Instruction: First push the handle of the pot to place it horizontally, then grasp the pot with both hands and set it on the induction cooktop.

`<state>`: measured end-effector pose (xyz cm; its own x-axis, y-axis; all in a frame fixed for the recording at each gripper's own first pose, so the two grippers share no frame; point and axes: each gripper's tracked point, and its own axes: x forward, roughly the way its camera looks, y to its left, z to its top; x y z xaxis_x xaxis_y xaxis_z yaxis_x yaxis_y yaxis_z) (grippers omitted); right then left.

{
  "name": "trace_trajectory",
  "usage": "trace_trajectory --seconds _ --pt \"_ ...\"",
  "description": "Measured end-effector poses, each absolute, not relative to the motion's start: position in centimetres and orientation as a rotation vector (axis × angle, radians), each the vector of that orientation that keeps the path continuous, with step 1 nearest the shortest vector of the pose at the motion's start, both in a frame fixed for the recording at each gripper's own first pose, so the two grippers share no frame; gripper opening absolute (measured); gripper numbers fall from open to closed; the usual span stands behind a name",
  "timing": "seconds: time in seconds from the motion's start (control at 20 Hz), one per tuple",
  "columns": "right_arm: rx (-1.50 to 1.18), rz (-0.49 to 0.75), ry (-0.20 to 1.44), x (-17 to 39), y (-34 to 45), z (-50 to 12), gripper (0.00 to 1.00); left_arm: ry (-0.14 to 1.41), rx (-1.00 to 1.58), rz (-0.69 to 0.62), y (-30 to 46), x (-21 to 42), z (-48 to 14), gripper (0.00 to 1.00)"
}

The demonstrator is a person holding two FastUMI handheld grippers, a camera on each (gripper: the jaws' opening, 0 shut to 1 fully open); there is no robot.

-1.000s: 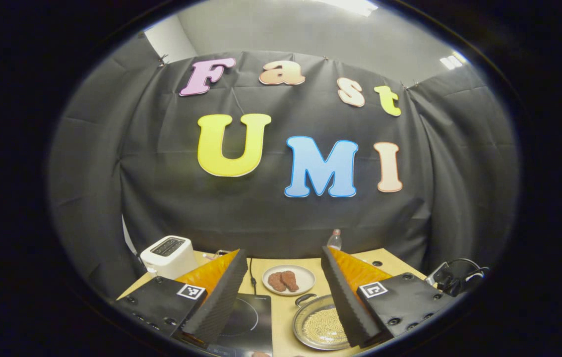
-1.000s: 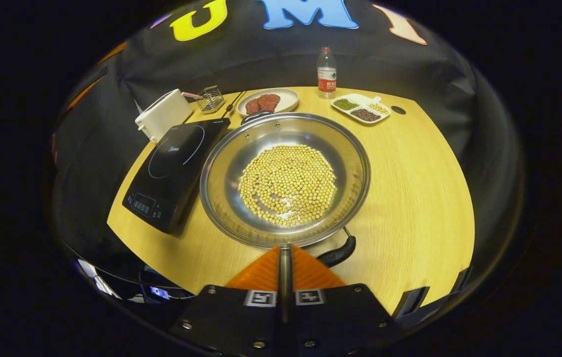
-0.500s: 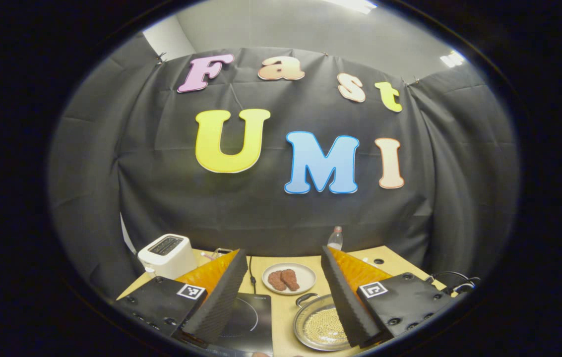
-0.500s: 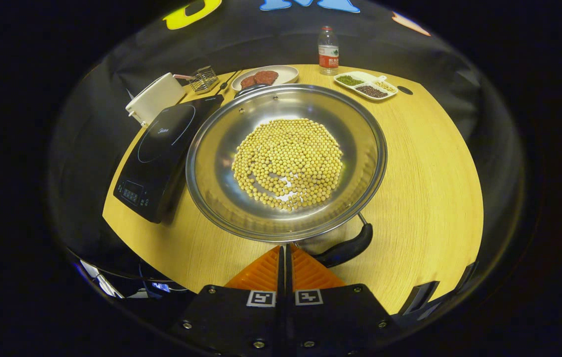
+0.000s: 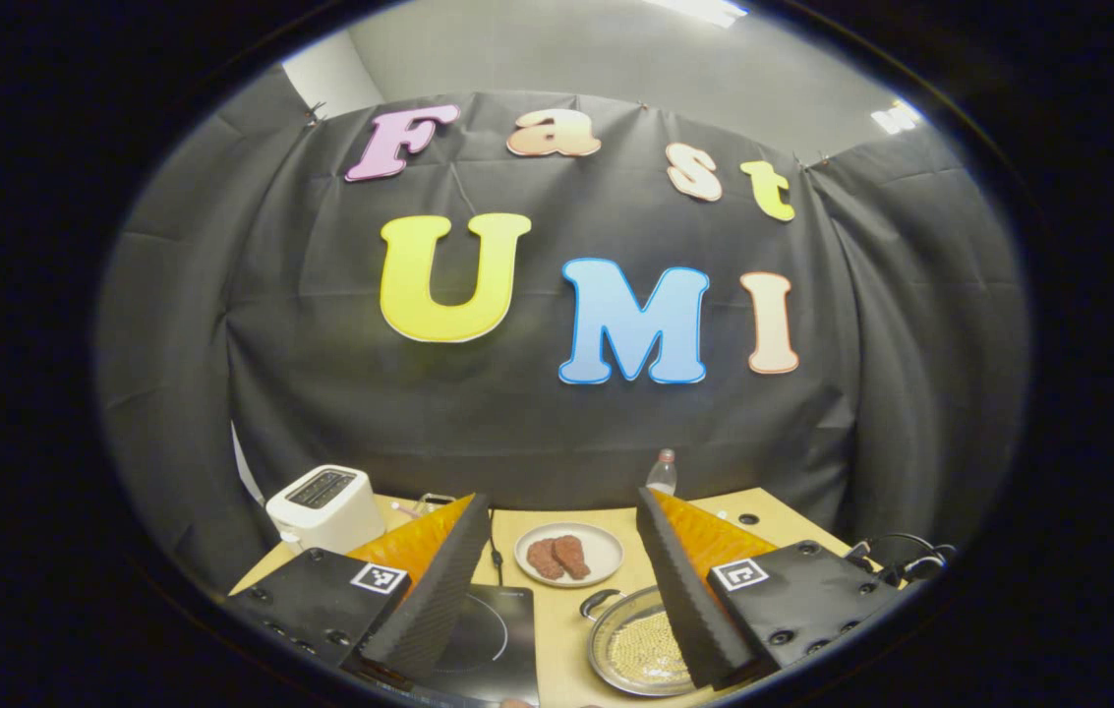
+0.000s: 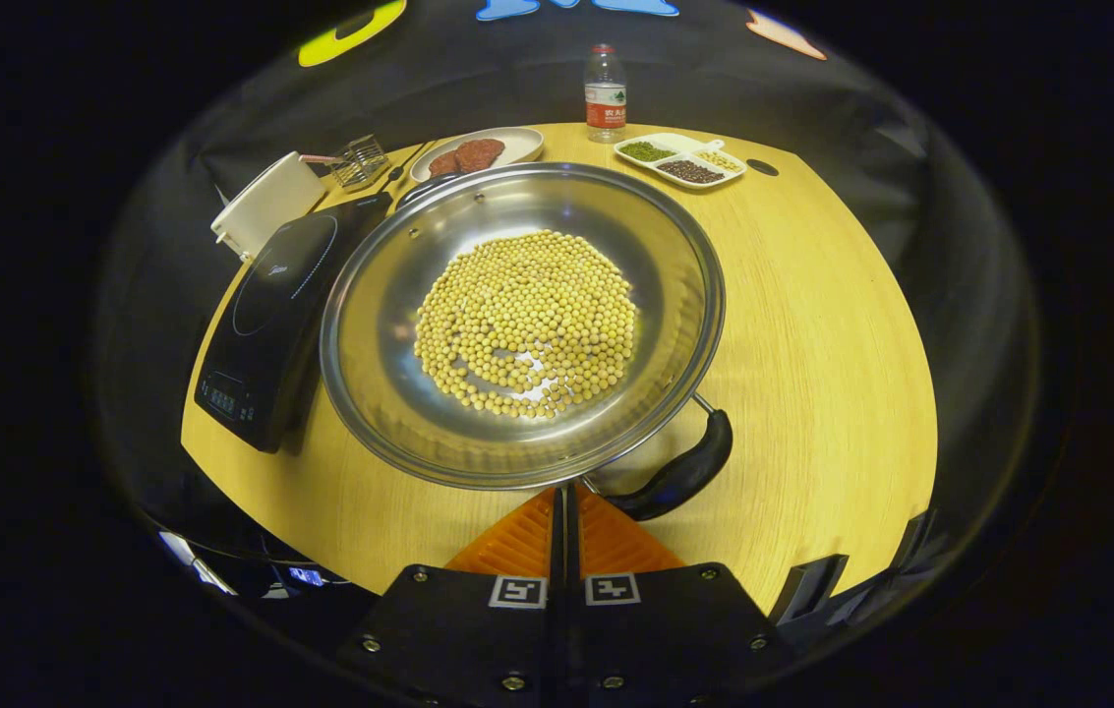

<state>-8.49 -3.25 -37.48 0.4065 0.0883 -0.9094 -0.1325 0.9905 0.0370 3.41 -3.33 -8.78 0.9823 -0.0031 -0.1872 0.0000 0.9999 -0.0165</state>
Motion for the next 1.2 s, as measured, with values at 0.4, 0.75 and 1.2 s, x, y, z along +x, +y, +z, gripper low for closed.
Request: trace_trajectory --seconds 0.4,0.75,1.2 --pt "-0.038 0.076 1.136 -7.3 -5.8 -37.8 0.00 0.186 -0.003 -0.014 -3.8 3.3 -8.7 0.95" --pt "-0.072 0.033 1.120 -5.5 -8.6 -37.7 0.00 0.193 0.004 -0.025 -4.7 3.1 -8.9 0.95" --pt "-0.085 -0.013 1.118 -2.8 -12.1 -38.3 0.00 0.208 0.006 -0.049 -6.2 3.8 -9.4 0.95"
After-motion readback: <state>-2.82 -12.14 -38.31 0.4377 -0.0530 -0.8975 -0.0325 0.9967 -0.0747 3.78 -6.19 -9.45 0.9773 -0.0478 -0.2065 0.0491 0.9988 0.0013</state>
